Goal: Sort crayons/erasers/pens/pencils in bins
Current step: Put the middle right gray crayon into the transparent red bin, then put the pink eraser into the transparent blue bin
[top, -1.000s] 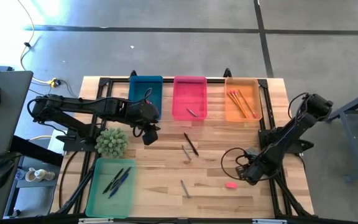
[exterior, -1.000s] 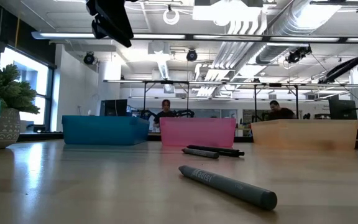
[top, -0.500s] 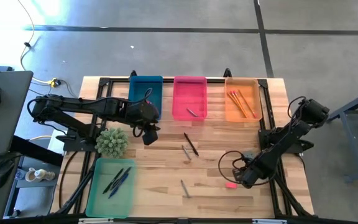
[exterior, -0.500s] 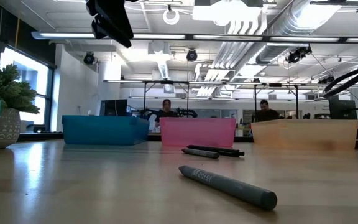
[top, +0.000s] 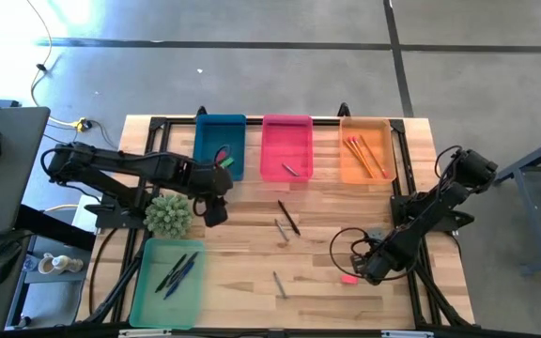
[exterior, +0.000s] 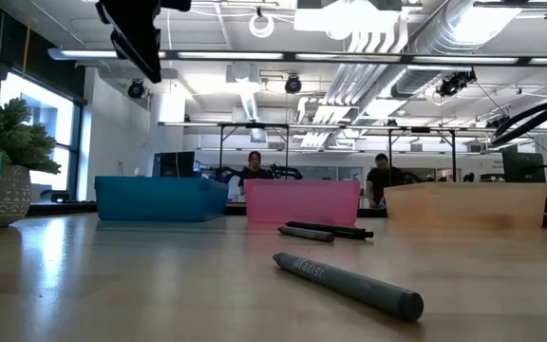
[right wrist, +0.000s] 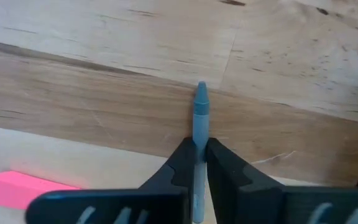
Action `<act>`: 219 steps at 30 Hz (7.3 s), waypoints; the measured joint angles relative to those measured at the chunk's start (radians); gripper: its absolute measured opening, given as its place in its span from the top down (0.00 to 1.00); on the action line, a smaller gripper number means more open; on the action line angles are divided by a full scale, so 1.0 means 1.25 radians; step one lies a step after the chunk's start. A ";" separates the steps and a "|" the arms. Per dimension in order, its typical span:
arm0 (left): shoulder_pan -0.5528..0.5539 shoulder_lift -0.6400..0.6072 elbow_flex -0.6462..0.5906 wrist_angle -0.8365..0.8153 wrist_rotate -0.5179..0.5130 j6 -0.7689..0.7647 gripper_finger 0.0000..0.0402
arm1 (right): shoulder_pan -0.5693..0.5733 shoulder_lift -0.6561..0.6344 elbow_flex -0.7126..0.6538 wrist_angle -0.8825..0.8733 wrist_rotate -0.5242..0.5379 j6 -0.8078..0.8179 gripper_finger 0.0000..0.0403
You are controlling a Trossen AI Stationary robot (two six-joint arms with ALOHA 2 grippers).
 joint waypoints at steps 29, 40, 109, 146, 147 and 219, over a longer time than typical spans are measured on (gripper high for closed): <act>-0.119 0.000 -0.121 0.042 -0.049 -0.098 0.64 | -0.187 0.002 0.124 -0.044 0.189 -0.300 1.00; -0.118 0.000 -0.121 0.041 -0.038 -0.098 0.64 | -0.296 0.001 0.169 -0.040 0.209 -0.465 1.00; 0.262 0.000 -0.120 0.508 0.051 0.365 0.64 | -0.930 0.217 0.364 0.347 0.157 -1.275 0.98; 0.160 0.012 -0.120 0.338 0.091 0.036 0.63 | -0.656 -0.033 0.363 -0.058 0.075 -1.402 0.62; 0.153 0.012 -0.120 0.338 0.091 0.024 0.63 | -0.640 -0.033 0.363 -0.082 0.074 -1.401 0.62; -0.088 0.012 -0.120 0.133 -0.079 -0.334 0.63 | -0.005 0.246 0.287 -0.002 0.077 -1.019 0.51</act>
